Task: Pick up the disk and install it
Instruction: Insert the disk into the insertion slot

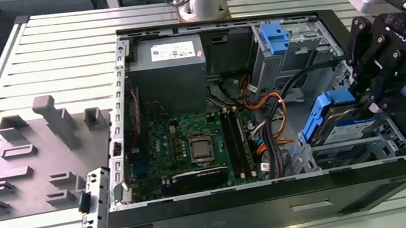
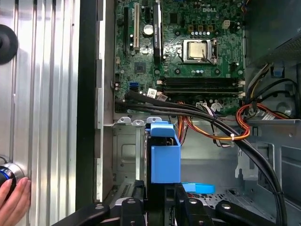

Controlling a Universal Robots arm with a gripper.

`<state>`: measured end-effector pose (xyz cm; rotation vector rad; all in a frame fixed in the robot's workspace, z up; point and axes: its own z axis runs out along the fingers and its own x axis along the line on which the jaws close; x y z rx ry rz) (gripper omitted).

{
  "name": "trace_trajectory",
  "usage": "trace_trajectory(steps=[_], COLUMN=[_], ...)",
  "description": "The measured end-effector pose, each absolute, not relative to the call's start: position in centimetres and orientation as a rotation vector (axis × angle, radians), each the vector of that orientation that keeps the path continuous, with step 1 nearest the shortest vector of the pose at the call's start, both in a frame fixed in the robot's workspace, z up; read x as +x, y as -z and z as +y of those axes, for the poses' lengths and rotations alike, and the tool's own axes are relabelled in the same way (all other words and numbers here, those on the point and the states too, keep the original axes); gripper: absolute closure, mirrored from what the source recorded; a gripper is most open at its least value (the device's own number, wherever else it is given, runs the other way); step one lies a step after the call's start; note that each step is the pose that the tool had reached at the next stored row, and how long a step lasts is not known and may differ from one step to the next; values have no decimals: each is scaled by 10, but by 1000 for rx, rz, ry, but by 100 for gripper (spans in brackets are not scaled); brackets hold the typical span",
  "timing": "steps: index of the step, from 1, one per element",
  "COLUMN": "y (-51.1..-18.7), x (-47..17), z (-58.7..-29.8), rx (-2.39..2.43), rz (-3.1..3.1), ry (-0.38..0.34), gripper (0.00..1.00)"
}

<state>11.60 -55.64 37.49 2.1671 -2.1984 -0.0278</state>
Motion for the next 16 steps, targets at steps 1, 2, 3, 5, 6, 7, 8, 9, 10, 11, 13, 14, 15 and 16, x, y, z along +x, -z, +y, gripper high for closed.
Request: trace_trajectory(steps=[1, 2, 3, 5, 6, 7, 8, 9, 10, 11, 13, 14, 15, 16], y=[-373, -371, -369, -367, -367, -367, -367, -367, -367, -367, -367, -367, -367, -367], x=[116, 116, 116, 116, 116, 116, 116, 116, 116, 116, 116, 116, 116, 116], z=[-556, -556, -556, -556, -556, -556, -556, -556, -556, -556, -556, -556, -556, -556], rx=[2167, 2167, 2167, 2167, 2167, 2167, 2167, 2167, 2167, 2168, 2167, 2167, 2167, 2167], rz=[-2198, -2199, -2199, -2198, -2198, -2198, -2198, -2198, -2198, -2199, -2198, -2198, -2198, -2198], ry=[28, 28, 28, 27, 27, 27, 27, 27, 27, 28, 27, 27, 27, 27], gripper=[65, 65, 65, 65, 65, 65, 65, 65, 64, 64, 58, 58, 58, 58])
